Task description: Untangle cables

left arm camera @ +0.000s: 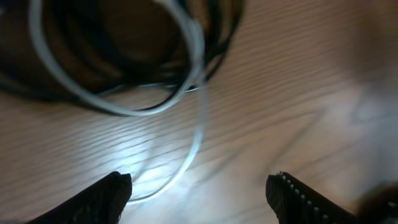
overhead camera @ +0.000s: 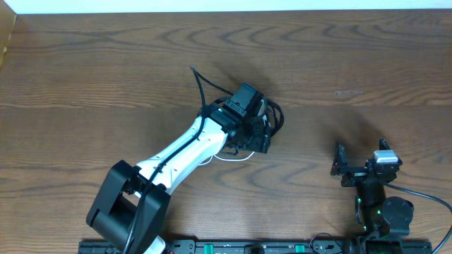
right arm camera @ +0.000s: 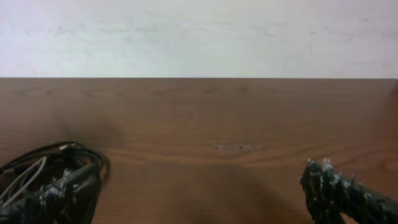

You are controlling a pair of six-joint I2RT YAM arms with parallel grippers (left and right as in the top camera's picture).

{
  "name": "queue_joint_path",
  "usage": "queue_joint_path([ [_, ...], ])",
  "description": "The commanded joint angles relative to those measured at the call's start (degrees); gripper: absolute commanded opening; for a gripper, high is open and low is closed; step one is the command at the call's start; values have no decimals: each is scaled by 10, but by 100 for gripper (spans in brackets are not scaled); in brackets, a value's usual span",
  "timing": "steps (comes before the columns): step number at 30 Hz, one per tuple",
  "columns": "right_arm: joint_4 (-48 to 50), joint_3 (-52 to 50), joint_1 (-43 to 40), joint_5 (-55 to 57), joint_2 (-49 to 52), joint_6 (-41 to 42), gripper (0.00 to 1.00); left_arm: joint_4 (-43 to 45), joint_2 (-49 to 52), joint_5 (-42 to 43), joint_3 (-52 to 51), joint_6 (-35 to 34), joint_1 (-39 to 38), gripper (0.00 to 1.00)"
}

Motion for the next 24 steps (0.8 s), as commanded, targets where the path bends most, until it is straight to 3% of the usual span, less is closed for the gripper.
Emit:
queue_joint_path([
  [1,-3,-1,3,4,0,1,99,11,1,19,7,-1,0,75],
  [18,-3,-1,3,4,0,1,99,97,69,-70,6,-64,-9,68],
  [21,-3,-1,3,4,0,1,99,101,71,-70,6,-64,-9,52],
  [24,-3,-1,3,4,0,1,99,111,71,-70,6,-71,-9,43],
])
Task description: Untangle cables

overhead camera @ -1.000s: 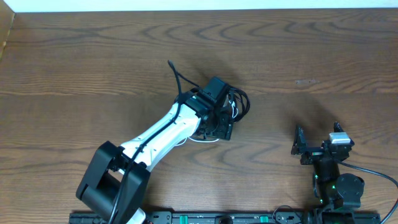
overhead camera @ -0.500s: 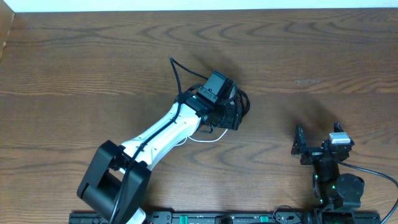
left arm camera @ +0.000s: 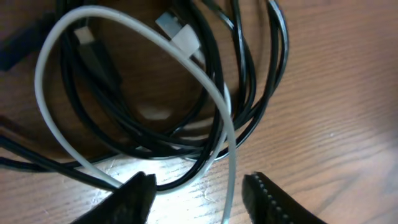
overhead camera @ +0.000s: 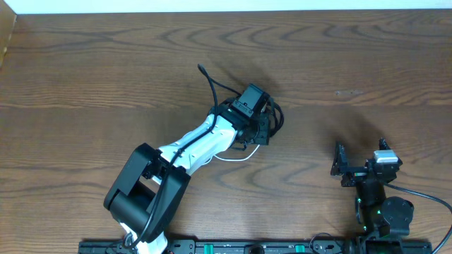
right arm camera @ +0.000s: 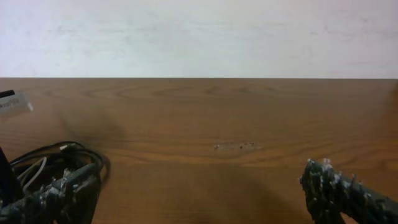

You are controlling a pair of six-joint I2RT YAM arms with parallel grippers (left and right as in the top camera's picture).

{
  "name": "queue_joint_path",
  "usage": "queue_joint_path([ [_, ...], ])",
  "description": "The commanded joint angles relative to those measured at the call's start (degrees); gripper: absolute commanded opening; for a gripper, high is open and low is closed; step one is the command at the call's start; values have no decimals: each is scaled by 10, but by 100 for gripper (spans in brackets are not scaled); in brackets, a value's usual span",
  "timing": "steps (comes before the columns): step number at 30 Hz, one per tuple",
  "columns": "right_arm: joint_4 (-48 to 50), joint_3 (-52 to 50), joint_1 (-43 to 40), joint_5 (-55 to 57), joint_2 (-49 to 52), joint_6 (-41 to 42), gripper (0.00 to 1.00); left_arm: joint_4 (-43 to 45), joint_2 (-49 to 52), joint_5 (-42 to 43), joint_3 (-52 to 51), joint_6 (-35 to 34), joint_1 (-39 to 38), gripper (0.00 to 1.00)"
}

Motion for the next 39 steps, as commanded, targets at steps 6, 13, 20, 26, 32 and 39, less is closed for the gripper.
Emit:
queue_joint_path([
  [6,-3,-1,3,4,0,1,99,23,-1,-7,6,-31,-1,20],
  [13,-3,-1,3,4,0,1,99,23,-10,-1,7,-51,-1,7],
  [20,-3,-1,3,4,0,1,99,23,-95,-1,17,-94,0,7],
  [26,-3,-1,3,4,0,1,99,54,-224,-1,18,-147,0,7],
  [32,-3,-1,3,4,0,1,99,118,-349,-1,18,-189,0,8],
  [39,-3,-1,3,4,0,1,99,198,-447,-1,18,-218,0,7],
])
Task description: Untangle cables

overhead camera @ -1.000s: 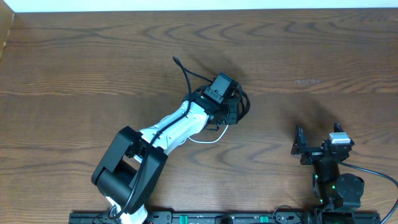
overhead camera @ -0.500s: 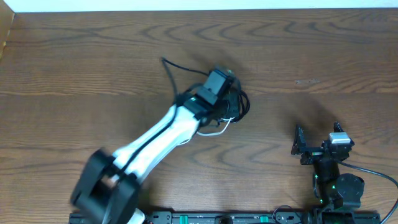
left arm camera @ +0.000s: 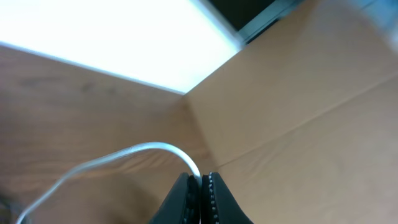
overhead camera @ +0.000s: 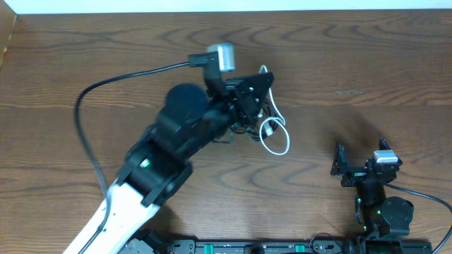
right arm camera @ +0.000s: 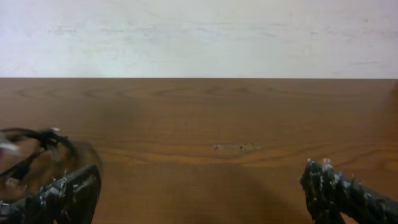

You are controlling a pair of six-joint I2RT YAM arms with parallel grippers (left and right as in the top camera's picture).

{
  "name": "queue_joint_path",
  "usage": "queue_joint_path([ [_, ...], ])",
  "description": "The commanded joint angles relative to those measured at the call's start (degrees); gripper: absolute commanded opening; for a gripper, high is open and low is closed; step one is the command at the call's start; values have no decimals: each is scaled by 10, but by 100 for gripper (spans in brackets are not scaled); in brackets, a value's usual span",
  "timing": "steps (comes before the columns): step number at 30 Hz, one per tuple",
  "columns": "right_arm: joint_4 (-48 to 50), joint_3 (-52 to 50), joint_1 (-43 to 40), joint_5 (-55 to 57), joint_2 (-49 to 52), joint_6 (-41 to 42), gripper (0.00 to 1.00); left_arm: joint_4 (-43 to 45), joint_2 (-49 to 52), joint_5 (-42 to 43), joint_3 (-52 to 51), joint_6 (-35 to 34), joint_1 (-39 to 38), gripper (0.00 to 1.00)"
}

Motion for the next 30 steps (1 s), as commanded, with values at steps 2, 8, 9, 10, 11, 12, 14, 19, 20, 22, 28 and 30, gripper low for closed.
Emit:
queue_joint_path([
  [2,-3,-1,3,4,0,1,99,34,-42,-2,14,-37,0,7],
  [8,-3,-1,3,4,0,1,99,60,-46,-2,14,-41,0,7],
  [9,-3,-1,3,4,0,1,99,58,-41,-2,14,-41,0,7],
  [10,-3,-1,3,4,0,1,99,57,-37,-2,14,-41,0,7],
  [11,-3,-1,3,4,0,1,99,57,-30,-2,14,-41,0,7],
  [12,-3,-1,3,4,0,1,99,58,-23,-2,14,-45,0,7],
  [14,-3,-1,3,4,0,1,99,61,-4,-2,14,-69,0,7],
  [19,-3,-1,3,4,0,1,99,128,32,15,14,-90,0,7],
  [20,-3,-1,3,4,0,1,99,149,35,16,14,-94,0,7],
  [22,-3,-1,3,4,0,1,99,199,36,16,14,-126,0,8],
  [28,-3,-1,3,4,0,1,99,198,31,6,14,-151,0,8],
  [30,-3,-1,3,4,0,1,99,111,40,-18,14,-149,0,7],
])
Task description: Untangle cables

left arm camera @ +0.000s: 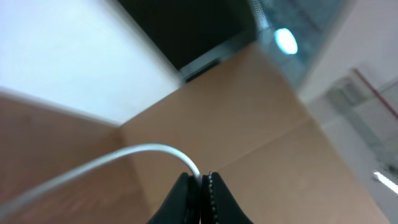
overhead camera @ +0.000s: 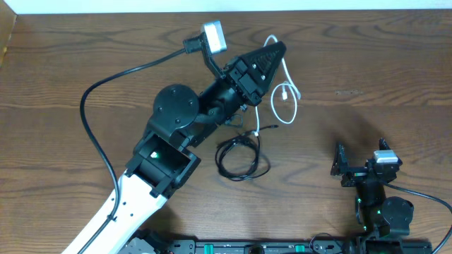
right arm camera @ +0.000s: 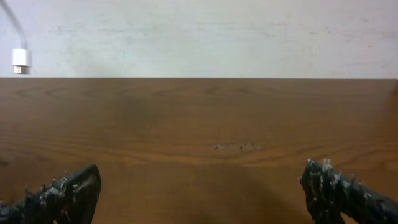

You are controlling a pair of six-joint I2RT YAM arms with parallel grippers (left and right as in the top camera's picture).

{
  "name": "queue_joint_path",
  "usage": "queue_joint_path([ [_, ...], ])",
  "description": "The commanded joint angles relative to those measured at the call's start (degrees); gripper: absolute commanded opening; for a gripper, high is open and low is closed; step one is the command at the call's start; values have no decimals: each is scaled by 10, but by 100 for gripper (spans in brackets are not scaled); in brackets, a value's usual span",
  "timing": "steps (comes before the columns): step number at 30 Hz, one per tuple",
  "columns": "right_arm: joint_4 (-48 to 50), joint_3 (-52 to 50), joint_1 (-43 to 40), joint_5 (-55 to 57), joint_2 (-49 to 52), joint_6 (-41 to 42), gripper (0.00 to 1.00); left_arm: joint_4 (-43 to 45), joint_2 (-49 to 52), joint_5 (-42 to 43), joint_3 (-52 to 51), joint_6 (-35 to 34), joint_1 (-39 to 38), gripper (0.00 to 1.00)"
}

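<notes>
My left gripper [overhead camera: 280,48] is raised high above the table's far middle, shut on a white cable [overhead camera: 286,88] that hangs from it in loops. In the left wrist view the white cable [left arm camera: 124,155] arcs out of the closed fingertips [left arm camera: 201,186]. A black cable [overhead camera: 240,156] lies coiled on the table [overhead camera: 70,70] below the arm. The white cable's plug [right arm camera: 20,60] dangles at the upper left of the right wrist view. My right gripper [overhead camera: 359,168] rests open at the near right, nothing between its fingers [right arm camera: 71,193].
The left arm's own black wire [overhead camera: 113,77] sweeps over the table's left half. A faint scuff [overhead camera: 347,92] marks the wood at the right. A cardboard wall [left arm camera: 261,137] fills the left wrist view.
My left gripper has risen further and moved toward the far side with the white cable. The white cable now hangs apart from the black coil, which lies on the table.
My left gripper hovered open over the tangled black and white cables, then lower with the white strand between its fingers. Then it was shut on the white cable and lifted. Now the white cable hangs apart from the black coil. The right arm stayed still.
</notes>
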Motion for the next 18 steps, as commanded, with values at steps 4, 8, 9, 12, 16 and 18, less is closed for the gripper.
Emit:
queue_joint_path([
  [4,-3,-1,3,4,0,1,99,-252,44,-67,10,-71,1,8],
  [8,-3,-1,3,4,0,1,99,-269,70,16,10,-242,14,8],
  [9,-3,-1,3,4,0,1,99,-242,71,49,10,-278,21,7],
  [12,-3,-1,3,4,0,1,99,-136,69,114,11,-313,34,7],
  [16,-3,-1,3,4,0,1,99,-71,67,124,11,-303,39,8],
  [18,-3,-1,3,4,0,1,99,-92,68,113,10,-249,41,7],
])
